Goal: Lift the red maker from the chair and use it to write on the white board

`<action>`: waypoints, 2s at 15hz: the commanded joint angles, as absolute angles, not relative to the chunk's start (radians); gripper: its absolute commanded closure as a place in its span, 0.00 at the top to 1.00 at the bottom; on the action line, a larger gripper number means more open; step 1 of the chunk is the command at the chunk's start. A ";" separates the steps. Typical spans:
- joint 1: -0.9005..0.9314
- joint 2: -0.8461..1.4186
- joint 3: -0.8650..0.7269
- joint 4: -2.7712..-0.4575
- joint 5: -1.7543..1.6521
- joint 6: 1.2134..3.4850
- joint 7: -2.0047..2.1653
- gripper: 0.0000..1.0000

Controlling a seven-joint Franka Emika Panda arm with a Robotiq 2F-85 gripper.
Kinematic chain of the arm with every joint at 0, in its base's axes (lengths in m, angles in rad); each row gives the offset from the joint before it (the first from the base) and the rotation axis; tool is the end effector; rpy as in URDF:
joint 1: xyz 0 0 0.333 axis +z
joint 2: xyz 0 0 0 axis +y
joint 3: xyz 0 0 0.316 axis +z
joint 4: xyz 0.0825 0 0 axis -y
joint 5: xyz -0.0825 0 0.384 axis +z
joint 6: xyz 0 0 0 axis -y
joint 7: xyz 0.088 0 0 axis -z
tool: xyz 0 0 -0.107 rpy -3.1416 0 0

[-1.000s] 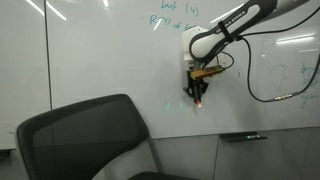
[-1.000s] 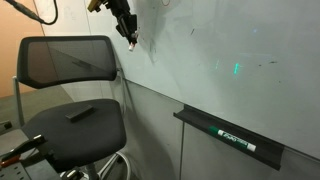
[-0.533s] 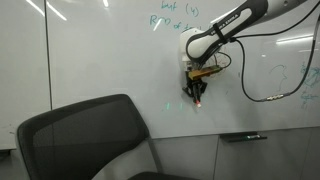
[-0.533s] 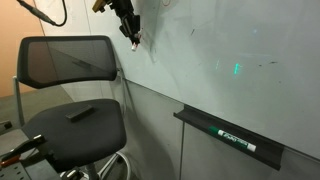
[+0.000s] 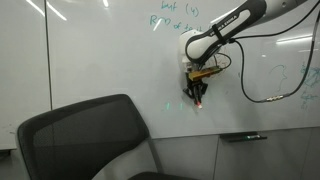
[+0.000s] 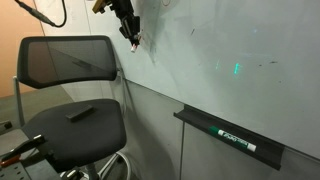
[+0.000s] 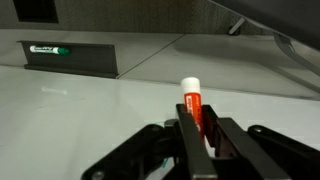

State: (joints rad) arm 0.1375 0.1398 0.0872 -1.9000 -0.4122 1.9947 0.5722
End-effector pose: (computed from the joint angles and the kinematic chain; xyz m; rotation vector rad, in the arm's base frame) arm 0.5819 0.1061 0.4282 2.7805 -0.2345 0.1408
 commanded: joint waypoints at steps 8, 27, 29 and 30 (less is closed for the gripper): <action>0.147 0.211 0.064 -1.845 -0.458 2.014 0.671 0.05; 0.305 0.242 0.112 -1.757 -0.653 1.637 0.790 0.05; 0.322 0.233 0.125 -1.780 -0.682 1.589 0.831 0.05; 0.329 0.231 0.132 -1.790 -0.693 1.564 0.852 0.05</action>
State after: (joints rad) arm 0.3050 0.2412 0.1164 -1.7762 -0.6444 1.6371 0.7871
